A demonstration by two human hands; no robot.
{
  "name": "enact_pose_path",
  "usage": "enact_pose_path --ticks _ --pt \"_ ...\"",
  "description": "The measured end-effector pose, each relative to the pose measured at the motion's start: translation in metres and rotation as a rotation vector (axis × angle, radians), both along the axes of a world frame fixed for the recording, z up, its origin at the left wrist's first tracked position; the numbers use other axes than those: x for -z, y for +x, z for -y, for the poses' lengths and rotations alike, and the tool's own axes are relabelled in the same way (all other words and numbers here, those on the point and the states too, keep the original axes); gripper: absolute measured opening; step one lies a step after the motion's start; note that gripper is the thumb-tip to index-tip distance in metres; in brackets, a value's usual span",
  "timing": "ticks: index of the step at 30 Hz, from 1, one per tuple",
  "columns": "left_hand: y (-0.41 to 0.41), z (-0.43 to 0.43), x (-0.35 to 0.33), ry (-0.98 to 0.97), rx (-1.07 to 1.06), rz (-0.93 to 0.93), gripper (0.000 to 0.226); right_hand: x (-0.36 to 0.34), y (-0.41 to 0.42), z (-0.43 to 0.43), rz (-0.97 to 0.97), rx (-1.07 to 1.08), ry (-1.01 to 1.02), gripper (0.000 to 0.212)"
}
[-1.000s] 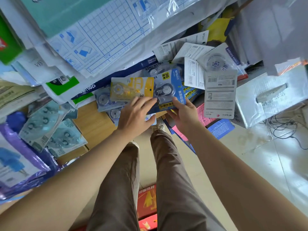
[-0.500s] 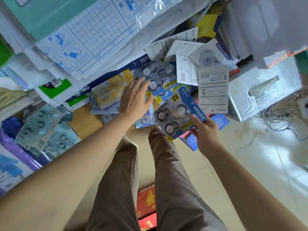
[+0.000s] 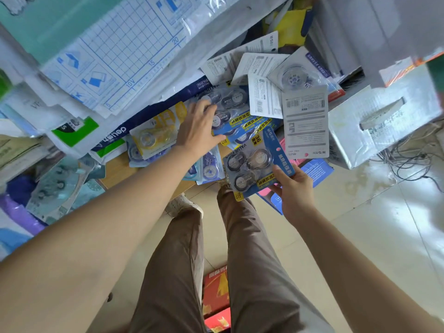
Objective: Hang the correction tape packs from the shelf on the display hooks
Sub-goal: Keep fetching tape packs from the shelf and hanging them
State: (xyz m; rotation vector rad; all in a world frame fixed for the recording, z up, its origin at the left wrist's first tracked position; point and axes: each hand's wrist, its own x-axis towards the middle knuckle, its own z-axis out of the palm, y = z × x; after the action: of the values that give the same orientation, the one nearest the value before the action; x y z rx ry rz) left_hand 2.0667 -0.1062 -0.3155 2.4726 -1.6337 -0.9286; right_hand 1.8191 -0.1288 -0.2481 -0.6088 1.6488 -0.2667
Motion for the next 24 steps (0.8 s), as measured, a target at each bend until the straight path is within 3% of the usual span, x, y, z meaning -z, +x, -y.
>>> enact_pose_path --ticks 10,17,24 --pt "-0.016 -0.002 -0.005 -0.012 -0.100 -0.009 0.064 -0.004 -0.006 0.002 0.011 -0.007 -0.026 0.022" --pt "-0.008 -0.006 -0.023 -0.177 -0.136 -0.114 0.060 -0.005 -0.007 0.002 0.039 0.015 -0.035 0.026" --pt "0.001 -0.061 -0.051 -0.198 -0.081 -0.043 0.057 -0.008 -0.003 0.000 0.061 0.013 -0.054 0.020"
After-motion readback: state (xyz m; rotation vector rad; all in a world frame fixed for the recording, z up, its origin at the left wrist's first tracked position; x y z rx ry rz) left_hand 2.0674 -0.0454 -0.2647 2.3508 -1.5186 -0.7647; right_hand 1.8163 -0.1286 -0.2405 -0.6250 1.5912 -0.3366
